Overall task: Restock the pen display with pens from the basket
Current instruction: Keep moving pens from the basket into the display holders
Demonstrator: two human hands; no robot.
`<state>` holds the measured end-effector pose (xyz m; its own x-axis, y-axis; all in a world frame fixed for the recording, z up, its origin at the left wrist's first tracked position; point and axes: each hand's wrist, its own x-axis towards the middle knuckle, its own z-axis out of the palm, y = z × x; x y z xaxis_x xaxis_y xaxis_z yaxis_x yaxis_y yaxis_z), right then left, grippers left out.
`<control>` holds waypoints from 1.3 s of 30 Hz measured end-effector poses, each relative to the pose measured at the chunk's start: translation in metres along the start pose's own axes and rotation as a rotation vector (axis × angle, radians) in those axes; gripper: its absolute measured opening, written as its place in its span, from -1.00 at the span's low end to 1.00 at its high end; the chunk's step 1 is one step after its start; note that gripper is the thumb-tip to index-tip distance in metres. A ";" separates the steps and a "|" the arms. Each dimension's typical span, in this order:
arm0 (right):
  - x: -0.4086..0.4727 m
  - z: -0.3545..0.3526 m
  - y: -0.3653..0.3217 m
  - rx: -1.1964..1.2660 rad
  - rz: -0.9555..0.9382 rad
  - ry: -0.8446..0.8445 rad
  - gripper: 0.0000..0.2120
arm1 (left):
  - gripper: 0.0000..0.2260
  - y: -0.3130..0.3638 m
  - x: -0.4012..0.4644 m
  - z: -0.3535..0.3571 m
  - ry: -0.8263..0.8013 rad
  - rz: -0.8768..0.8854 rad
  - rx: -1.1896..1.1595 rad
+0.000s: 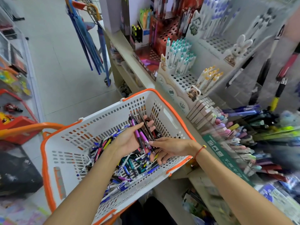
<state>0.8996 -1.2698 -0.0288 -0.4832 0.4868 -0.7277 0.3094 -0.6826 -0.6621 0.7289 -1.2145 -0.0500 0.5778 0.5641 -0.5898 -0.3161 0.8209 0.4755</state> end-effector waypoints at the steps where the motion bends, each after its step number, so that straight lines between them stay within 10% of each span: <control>1: 0.001 0.003 -0.001 0.006 -0.009 -0.025 -0.68 | -0.69 0.000 -0.002 -0.001 -0.018 0.001 -0.029; 39: 0.026 0.020 -0.011 -0.201 0.010 0.025 -0.68 | -0.73 0.015 -0.003 -0.023 -0.007 0.012 0.100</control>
<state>0.8674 -1.2600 -0.0372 -0.4594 0.4956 -0.7371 0.4724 -0.5664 -0.6753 0.7052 -1.2018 -0.0568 0.5797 0.5726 -0.5797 -0.2459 0.8012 0.5455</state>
